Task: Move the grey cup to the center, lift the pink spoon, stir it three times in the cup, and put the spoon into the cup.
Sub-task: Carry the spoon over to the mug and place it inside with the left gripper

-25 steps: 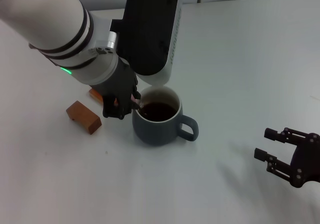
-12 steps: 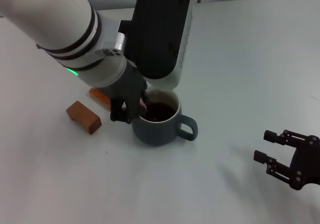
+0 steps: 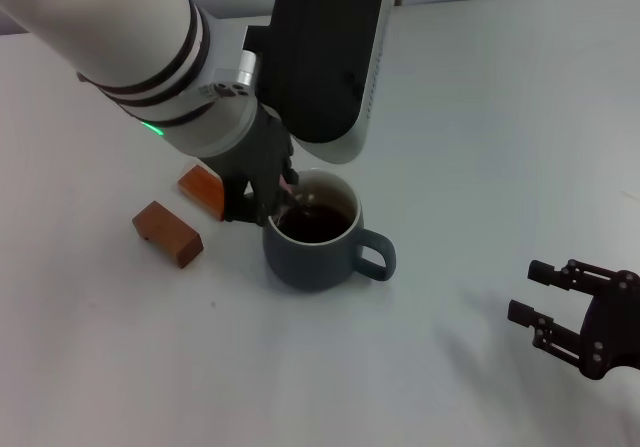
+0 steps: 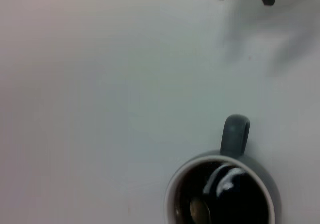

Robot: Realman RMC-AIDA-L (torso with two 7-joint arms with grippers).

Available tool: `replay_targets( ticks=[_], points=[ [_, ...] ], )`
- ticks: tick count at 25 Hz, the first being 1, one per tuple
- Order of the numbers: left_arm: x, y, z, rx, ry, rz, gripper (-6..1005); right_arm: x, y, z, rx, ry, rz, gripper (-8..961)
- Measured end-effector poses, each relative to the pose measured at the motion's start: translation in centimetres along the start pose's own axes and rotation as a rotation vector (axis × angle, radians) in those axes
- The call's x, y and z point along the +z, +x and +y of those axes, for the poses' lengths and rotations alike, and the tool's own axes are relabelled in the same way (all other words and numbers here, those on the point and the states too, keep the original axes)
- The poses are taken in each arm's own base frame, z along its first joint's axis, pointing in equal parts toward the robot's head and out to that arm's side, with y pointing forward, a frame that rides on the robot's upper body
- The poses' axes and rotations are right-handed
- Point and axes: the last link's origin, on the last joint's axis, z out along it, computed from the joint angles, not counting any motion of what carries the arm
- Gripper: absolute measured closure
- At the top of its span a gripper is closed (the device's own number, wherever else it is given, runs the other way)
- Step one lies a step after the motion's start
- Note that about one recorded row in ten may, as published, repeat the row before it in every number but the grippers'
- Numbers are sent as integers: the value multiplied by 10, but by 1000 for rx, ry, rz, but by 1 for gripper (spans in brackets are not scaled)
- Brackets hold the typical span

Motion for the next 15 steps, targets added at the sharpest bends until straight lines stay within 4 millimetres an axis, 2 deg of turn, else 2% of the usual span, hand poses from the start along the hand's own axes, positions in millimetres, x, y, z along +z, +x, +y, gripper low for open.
replay_targets(
  ticks=[8, 15],
  points=[
    [-8, 1, 4, -12, -44, -30, 795, 0, 0, 0, -1, 0, -1, 418],
    [-10, 10, 9, 1, -77, 19, 789, 0, 0, 0, 1, 1, -1, 418]
  ],
)
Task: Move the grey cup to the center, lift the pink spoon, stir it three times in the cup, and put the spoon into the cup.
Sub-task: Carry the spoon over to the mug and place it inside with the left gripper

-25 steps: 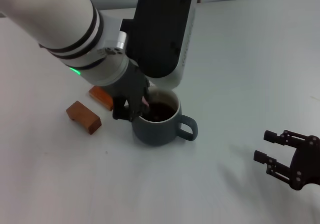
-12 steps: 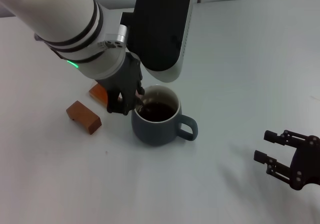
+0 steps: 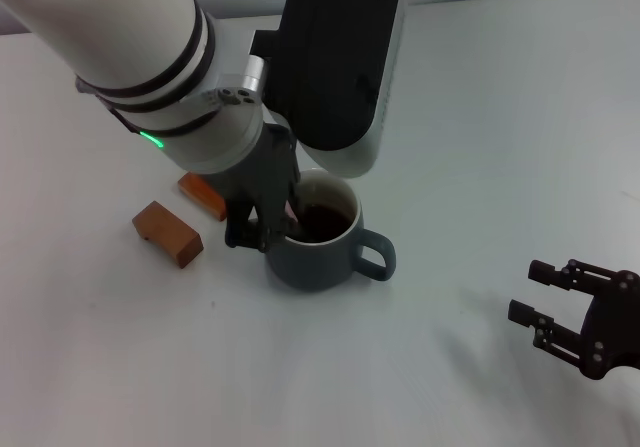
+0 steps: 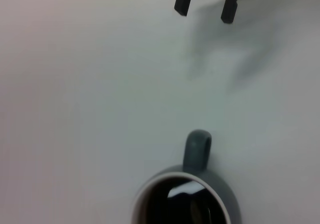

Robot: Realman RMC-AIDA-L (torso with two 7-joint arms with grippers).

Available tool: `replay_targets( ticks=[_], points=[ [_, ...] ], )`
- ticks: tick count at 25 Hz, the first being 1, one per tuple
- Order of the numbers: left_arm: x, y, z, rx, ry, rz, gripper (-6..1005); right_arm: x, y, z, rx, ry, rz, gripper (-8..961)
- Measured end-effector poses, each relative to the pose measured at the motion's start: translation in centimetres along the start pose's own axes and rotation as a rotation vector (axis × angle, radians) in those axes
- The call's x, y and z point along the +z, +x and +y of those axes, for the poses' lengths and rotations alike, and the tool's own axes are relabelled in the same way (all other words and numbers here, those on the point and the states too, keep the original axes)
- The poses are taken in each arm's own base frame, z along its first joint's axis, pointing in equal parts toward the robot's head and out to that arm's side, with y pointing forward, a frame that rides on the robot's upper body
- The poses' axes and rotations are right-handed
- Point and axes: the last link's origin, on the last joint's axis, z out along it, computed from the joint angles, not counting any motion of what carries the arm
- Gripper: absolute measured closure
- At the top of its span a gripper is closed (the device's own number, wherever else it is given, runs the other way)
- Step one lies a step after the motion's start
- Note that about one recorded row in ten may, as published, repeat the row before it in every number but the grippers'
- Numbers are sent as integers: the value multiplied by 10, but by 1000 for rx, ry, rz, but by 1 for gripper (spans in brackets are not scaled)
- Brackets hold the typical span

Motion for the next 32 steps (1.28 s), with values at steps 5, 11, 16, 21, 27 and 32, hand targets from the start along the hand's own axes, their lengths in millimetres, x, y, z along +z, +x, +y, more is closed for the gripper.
replay_targets(
  ticks=[5, 11, 16, 21, 27, 32],
  points=[
    [3, 3, -6, 2, 47, 30, 784, -1, 0, 1, 1, -1, 0, 418],
    [4, -2, -10, -18, 79, -1, 779, -1, 0, 1, 2, -2, 0, 418],
    [4, -9, -9, -47, 67, -42, 775, 0, 0, 1, 1, -6, 0, 418],
    [1, -9, -3, -50, 30, -44, 770, 0, -1, 1, 1, -7, -5, 418],
    [1, 0, 1, -34, 12, 16, 765, 0, -1, 2, 2, -9, -7, 418],
    [6, 2, -3, -37, 53, 46, 761, -1, -1, 2, 2, -11, -8, 418]
  ],
)
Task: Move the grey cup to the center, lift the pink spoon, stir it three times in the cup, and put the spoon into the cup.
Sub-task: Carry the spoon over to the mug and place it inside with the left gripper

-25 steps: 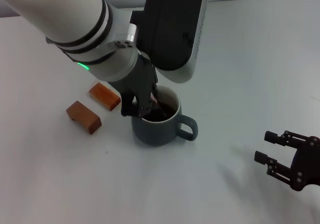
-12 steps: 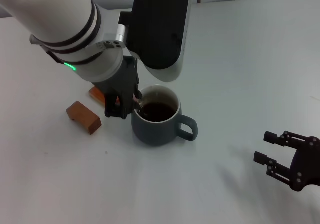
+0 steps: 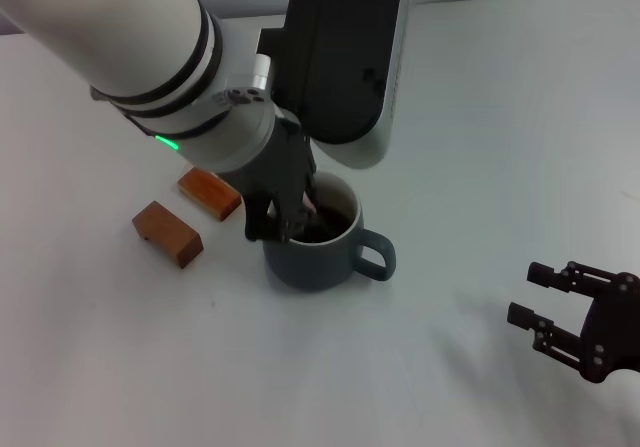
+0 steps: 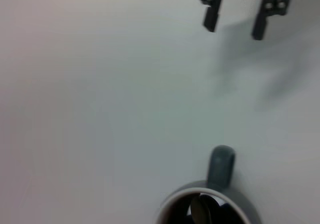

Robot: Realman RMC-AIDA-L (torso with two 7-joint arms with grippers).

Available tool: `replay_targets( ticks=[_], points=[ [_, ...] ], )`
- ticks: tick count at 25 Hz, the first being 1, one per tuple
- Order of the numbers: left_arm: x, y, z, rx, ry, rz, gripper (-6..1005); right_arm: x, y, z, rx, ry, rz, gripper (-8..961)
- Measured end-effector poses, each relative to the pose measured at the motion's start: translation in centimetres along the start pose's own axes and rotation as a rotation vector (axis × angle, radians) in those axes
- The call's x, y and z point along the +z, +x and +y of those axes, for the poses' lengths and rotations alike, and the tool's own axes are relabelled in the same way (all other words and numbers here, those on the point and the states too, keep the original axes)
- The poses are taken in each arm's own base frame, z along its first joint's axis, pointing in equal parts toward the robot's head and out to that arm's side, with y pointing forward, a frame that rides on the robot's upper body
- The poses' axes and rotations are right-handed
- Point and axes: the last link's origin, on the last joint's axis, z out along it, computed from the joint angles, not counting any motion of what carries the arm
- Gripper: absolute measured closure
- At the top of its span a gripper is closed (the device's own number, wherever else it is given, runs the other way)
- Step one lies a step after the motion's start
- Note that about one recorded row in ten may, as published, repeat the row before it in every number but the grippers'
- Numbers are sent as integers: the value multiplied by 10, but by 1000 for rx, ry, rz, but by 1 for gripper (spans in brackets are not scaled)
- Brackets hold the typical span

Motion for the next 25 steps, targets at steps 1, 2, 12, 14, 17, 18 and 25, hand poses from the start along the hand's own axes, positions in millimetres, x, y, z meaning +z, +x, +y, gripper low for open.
replay_targets(
  ticks=[1, 2, 12, 14, 17, 18, 25],
  points=[
    [1, 0, -1, -2, 11, 0, 760, 0, 0, 0, 0, -1, 0, 418],
    [2, -2, -3, -6, 28, -3, 759, 0, 0, 0, 0, -1, 0, 418],
    [0, -13, 2, -24, -17, -66, 750, 0, 0, 1, 7, -6, 3, 418],
    [-1, -11, 3, -22, -26, -52, 749, 0, 0, 1, 9, -7, 3, 418],
    [-1, -6, 3, -14, -23, -14, 746, 0, 0, 1, 10, -7, 3, 418],
    [-1, -6, 3, -14, -23, -14, 745, 0, 0, 1, 10, -7, 3, 418],
    [3, -7, -3, -32, 25, -3, 739, 0, -1, 2, 12, -11, -8, 418]
  ],
)
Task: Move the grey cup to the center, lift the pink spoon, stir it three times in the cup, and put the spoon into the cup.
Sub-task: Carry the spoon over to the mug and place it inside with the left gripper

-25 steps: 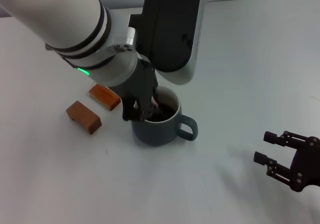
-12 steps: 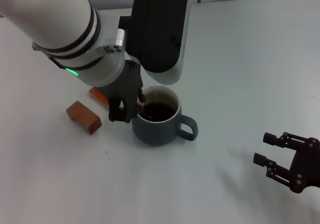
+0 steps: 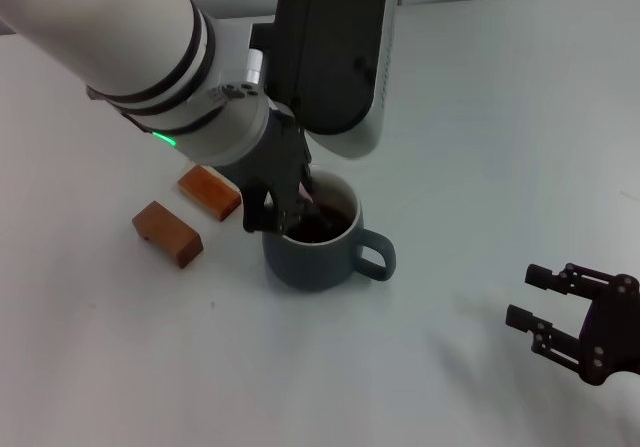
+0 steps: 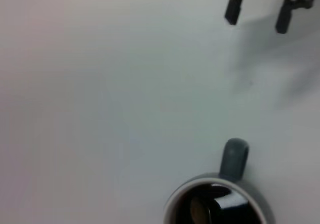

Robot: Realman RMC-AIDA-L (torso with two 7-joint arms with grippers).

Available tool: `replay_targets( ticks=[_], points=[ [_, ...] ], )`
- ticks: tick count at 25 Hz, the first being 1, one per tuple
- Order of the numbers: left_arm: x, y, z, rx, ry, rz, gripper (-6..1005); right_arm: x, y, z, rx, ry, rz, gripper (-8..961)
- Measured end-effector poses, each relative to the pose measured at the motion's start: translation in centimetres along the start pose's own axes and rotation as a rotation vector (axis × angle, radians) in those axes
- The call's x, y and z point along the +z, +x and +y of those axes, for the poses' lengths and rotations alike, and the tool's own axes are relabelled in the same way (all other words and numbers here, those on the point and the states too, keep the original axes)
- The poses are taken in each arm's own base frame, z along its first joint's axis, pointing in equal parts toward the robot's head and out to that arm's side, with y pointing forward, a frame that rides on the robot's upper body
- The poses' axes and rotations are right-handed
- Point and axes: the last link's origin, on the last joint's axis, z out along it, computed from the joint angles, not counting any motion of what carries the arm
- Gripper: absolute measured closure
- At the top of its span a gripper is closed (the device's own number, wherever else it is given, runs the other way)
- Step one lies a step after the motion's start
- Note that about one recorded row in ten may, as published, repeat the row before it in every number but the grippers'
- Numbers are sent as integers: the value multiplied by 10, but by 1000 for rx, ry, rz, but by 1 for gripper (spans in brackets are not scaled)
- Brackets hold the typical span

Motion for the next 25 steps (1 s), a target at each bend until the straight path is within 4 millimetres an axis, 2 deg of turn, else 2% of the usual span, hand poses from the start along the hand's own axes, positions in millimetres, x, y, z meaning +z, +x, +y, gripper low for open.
replay_targets(
  ticks=[9, 25],
  points=[
    [0, -10, 1, -22, 3, -60, 731, 0, -1, 1, 1, -3, -4, 418],
    [1, -10, 6, -60, -24, -58, 717, 0, 0, 1, 0, -8, 0, 418]
  ],
)
